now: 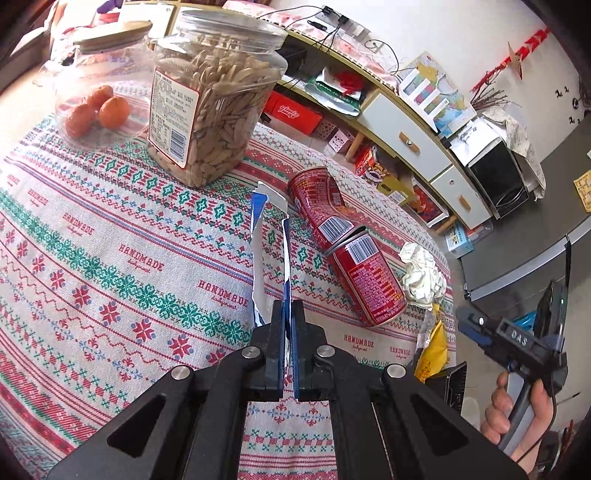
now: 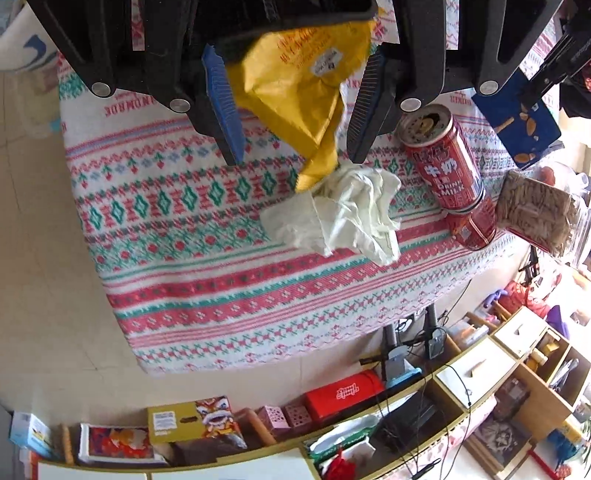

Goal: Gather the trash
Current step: 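Grasp the crumpled white tissue with the right tool while the left tool holds the blue box, then carry the blue box and white tissue to the white bucket and release both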

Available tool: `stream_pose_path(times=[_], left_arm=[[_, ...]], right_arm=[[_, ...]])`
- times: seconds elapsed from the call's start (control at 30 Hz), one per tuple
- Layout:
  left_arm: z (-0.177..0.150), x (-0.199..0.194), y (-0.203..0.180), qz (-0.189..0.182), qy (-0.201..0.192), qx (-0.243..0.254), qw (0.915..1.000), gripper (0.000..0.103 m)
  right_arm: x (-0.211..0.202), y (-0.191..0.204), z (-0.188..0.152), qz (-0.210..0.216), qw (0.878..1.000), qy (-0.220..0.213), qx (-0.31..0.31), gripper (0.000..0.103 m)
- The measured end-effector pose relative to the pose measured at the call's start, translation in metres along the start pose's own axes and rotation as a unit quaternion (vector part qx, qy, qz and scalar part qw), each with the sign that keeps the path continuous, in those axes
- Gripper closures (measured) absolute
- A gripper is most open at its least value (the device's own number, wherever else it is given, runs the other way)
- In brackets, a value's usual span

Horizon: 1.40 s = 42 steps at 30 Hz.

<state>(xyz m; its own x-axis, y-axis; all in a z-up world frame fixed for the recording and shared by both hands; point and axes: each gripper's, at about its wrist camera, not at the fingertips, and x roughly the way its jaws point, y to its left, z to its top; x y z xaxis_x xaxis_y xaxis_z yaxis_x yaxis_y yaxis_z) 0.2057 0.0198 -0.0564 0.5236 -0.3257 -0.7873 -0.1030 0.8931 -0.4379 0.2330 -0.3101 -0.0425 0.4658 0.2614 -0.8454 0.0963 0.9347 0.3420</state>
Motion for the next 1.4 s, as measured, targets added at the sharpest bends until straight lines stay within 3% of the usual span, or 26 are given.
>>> stream_pose_path(times=[0.13,0.27,0.3,0.33,0.37,0.4,0.47,0.6,0.73,0.9,1.17,1.4], left_arm=[[0.001,-0.011,-0.009,0.015,0.011,0.035,0.9992,0.102],[0.0,-0.02,-0.011,0.024,0.027,0.056,0.9978,0.102],[0.001,-0.022,-0.012,0.027,0.025,0.061,0.9975,0.102],[0.002,-0.025,-0.011,0.027,0.019,0.062,0.9976,0.102],[0.002,-0.027,-0.009,0.025,0.016,0.061,0.9977,0.102],[0.002,-0.029,-0.007,0.022,0.018,0.058,0.9979,0.102],[0.001,-0.031,-0.005,0.015,0.022,0.056,0.9981,0.102],[0.002,-0.043,-0.008,0.0,0.01,0.054,0.9985,0.102],[-0.003,-0.058,-0.019,-0.016,-0.005,0.068,0.9975,0.102],[-0.02,-0.063,-0.036,-0.042,0.004,0.075,0.9963,0.102],[-0.061,-0.073,-0.096,-0.112,0.004,0.108,0.9879,0.102],[-0.103,-0.071,-0.154,-0.159,0.034,0.153,0.9749,0.102]], right_arm=[[0.013,0.017,0.02,-0.013,0.999,-0.033,-0.012,0.032],[0.042,0.021,0.029,-0.023,1.0,-0.012,0.012,0.032],[0.049,0.023,0.028,-0.031,1.0,-0.003,0.004,0.037],[0.056,0.025,0.027,-0.039,0.999,0.008,-0.008,0.066],[0.061,0.027,0.026,-0.048,0.999,0.021,-0.015,0.078],[0.058,0.027,0.025,-0.044,0.999,0.019,-0.011,0.08],[0.037,0.034,0.028,-0.003,1.0,-0.005,-0.013,0.084],[-0.009,0.054,0.032,0.021,0.997,-0.059,-0.038,0.085],[-0.025,0.048,0.024,0.013,0.998,-0.046,-0.027,0.085],[-0.071,0.045,0.006,0.019,0.997,-0.069,-0.043,0.084],[-0.132,0.005,-0.026,0.005,0.996,-0.087,-0.005,0.084],[-0.193,-0.063,-0.061,-0.019,0.988,-0.129,0.081,0.084]])
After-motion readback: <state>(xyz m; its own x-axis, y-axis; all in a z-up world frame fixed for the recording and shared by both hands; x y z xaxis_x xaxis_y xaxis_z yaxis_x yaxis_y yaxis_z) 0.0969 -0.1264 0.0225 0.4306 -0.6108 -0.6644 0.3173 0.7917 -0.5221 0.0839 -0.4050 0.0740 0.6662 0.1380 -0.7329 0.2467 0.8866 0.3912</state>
